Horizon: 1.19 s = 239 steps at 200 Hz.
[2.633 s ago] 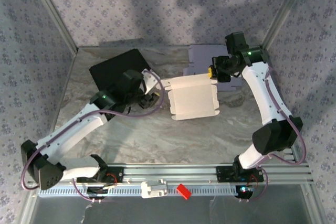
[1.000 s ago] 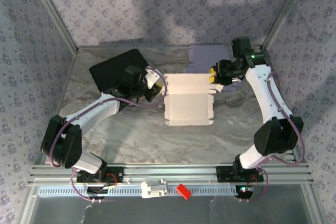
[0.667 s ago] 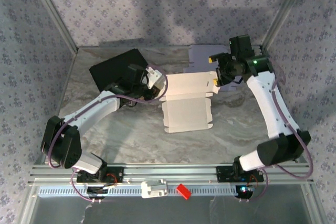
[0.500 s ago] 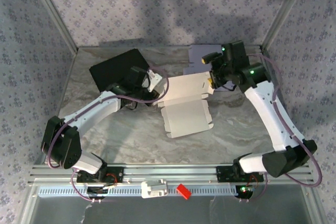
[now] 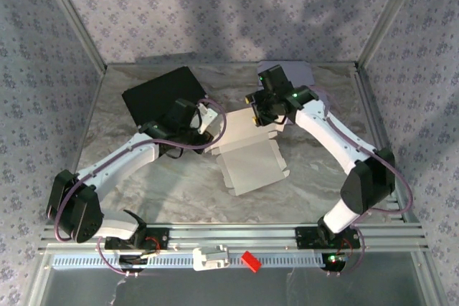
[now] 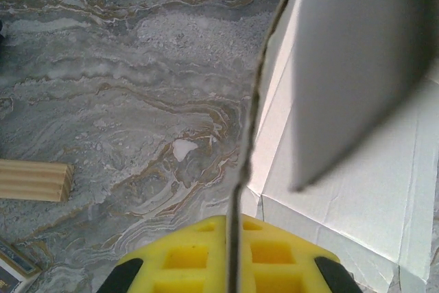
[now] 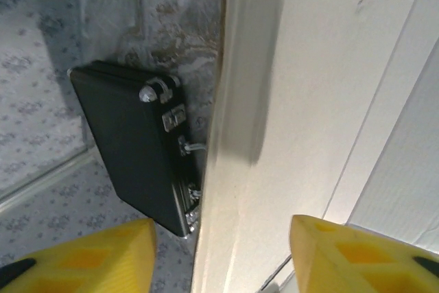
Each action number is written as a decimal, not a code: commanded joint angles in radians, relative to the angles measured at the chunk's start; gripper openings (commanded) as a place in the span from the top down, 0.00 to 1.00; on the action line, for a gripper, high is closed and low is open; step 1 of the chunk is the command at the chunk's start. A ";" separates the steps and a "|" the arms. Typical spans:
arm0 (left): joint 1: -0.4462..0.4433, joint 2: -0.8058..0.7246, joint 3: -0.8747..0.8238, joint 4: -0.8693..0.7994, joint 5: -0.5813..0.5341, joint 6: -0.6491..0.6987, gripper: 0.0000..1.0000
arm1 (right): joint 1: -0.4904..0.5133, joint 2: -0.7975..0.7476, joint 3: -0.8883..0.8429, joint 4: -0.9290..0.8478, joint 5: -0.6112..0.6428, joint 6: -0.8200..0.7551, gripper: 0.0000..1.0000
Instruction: Fold the paper box
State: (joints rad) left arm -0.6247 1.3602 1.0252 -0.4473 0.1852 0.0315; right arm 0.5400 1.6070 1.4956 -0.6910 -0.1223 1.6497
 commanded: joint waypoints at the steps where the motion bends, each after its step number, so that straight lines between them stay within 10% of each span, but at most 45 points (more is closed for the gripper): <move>1: -0.003 -0.018 -0.001 -0.002 -0.011 -0.011 1.00 | 0.003 0.023 0.045 -0.017 -0.054 0.020 0.54; 150: -0.003 -0.010 -0.001 -0.004 0.005 0.004 1.00 | -0.020 0.016 0.006 -0.003 -0.085 0.046 0.97; 194: 0.000 -0.109 -0.010 0.016 0.018 -0.122 0.53 | -0.024 -0.012 -0.031 0.011 -0.060 0.088 1.00; 239: 0.013 -0.247 0.031 -0.055 0.009 -0.372 0.36 | -0.009 -0.042 -0.077 0.030 0.004 0.158 1.00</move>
State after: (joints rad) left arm -0.6239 1.1648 1.0039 -0.4465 0.1986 -0.1780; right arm 0.5217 1.6093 1.4406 -0.6708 -0.1749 1.7443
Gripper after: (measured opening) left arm 0.610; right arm 0.061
